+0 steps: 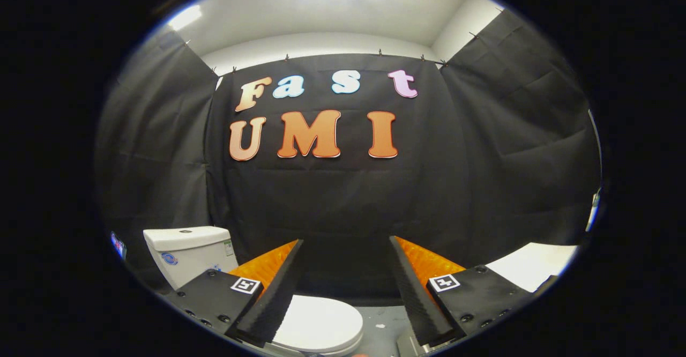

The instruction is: Open the toilet lid.

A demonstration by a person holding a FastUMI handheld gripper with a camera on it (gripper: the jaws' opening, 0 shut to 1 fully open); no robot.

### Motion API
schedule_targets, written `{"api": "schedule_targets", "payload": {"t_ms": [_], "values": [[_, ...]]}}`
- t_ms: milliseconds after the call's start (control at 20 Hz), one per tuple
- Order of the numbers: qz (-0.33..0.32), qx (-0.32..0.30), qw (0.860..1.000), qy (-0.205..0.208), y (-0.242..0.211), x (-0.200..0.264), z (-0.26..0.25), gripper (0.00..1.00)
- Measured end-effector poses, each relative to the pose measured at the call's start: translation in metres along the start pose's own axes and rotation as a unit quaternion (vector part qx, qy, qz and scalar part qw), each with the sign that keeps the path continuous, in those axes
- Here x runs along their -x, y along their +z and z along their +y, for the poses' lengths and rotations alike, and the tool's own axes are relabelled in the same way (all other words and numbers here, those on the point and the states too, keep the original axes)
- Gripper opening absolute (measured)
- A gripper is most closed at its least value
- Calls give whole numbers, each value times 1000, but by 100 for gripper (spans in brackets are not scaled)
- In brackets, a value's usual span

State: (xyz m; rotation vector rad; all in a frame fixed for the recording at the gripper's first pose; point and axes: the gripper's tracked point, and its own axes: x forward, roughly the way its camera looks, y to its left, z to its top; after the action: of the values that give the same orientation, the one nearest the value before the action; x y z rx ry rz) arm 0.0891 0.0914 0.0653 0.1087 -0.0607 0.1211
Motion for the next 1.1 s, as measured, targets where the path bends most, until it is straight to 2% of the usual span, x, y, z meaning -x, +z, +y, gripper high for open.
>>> {"api": "schedule_targets", "payload": {"t_ms": [200, 350, 950, 1100], "values": [[34, -91, 995, 5, -51, -36, 17, 99], [54, -146, 988, -8, -97, -49, 12, 98], [155, -235, 959, -30, -239, -35, -5, 98], [192, -271, 943, -26, -280, -26, 1, 98]]}}
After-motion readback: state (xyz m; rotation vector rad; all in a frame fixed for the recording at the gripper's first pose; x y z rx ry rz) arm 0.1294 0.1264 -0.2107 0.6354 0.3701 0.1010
